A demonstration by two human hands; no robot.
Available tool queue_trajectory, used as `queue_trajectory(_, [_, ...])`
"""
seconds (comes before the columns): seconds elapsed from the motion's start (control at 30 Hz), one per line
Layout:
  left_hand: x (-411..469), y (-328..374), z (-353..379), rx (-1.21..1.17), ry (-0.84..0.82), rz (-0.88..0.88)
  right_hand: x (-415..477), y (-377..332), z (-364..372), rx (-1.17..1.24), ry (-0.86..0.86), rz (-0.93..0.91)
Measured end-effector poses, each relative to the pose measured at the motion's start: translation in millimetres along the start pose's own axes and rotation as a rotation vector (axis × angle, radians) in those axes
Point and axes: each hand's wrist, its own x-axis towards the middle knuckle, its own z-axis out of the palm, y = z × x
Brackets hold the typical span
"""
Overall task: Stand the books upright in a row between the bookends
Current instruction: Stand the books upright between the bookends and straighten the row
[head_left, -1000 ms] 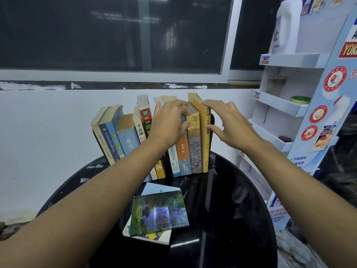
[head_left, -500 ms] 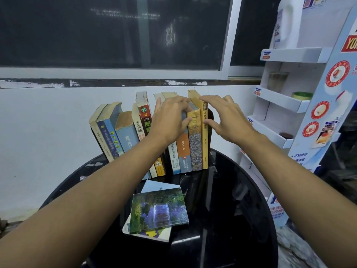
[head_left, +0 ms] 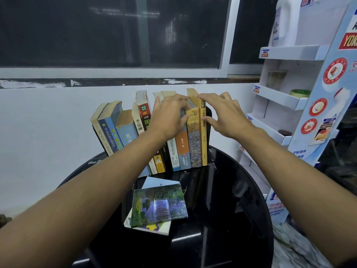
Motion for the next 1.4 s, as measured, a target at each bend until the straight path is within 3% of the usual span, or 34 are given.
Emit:
queue_trajectory(0.13, [-12.8,4.6,-13.7,0.000,-0.071,0.040,-8.6,-10.0,-8.9,-0.044,-0.068,0.009])
queue_trajectory(0.3, [-60.1,0.8,-32.9,-0.194,-0.036,0.087,-49.3,-39.2,-14.2,0.126,-0.016,-0.014])
queue_trajectory(0.43, [-117.4,-12.1,-47.5,-0.216,-0.176,0.025,-92.8,-66.3,0.1,0.226,-0.252,-0.041])
queue_trajectory(0.57, [-169.0,-36.6,-50.3,-0.210,-0.374,-0.042,-140.5,-90.6,18.7,0.309,-0.432,0.065])
queue_trajectory(0.83, [-209.2,-56.5,-46.7,-0.149,-0.675,-0.118,-195.3,-123.7,40.6,0.279,-0.447,0.240])
queue_trajectory(1.1, [-219.1,-59.3,-44.7,-0.149,-0.765,-0.226,-189.8,-117.7,51.0,0.346,-0.369,0.313])
queue_trajectory(1.4, [-233.6,-51.0,-36.6,-0.058,-0.615,-0.319,-171.5,-116.6,55.2,0.462,-0.332,0.421])
